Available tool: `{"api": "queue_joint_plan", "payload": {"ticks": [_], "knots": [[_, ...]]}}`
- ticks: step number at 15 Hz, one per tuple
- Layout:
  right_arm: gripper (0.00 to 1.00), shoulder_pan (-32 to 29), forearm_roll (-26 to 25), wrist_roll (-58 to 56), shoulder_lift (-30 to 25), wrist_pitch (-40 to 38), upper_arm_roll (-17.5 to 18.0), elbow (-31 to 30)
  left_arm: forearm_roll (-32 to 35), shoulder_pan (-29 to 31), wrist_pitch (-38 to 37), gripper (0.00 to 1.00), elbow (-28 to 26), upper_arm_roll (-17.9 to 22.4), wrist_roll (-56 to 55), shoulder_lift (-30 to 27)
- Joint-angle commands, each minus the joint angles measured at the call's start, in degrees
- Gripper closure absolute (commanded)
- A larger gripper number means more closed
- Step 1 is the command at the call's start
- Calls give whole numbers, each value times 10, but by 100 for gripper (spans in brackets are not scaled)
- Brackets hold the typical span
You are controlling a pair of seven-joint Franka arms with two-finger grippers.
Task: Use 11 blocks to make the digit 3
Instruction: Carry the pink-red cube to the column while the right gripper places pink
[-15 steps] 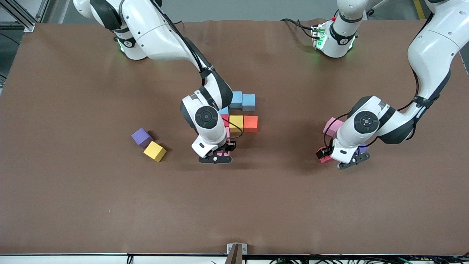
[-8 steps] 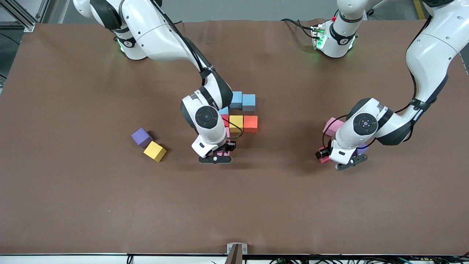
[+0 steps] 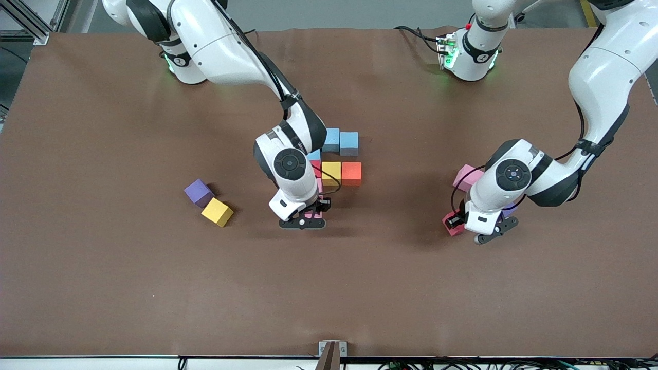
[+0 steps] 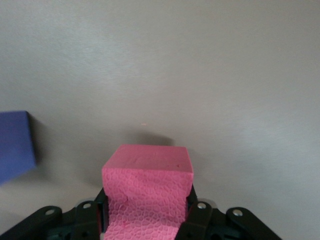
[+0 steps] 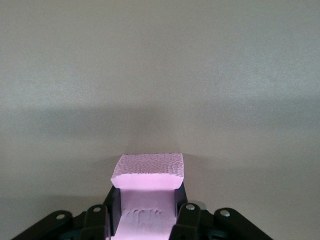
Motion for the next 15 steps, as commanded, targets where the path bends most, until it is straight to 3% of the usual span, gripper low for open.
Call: {"api": "queue_joint_plan", "payload": {"ticks": [1,4,8,11,12,13,14,15], "knots": [[91,14,-6,23,-13,-5,-3,-40,-31,-51,-24,53,47,6,-71,0],[91,14,-6,18,-13,-5,-3,-41,-64,-125,-45,53,97,37,-184,0],[79,14,-6,18,-13,-8,-3,-40,-138,-283,-46,53,166,150,-348,0],[74,14,-6,16,-12,-8,-3,-40,-188,-364,-45,53,192,208,-378,2],[66,13,-6,17,-12,-7,-2,-39,-203,-390,-45,53,206,228,-388,7],[8,12,-6,16,-12,-6,-3,-37,-216,-411,-45,53,216,244,-402,10],[0,11,-7,15,-12,-6,-3,-33,-223,-431,-45,53,228,257,-417,15],[0,10,-7,15,-12,-5,-3,-30,-227,-439,-45,53,235,263,-428,19]]}}
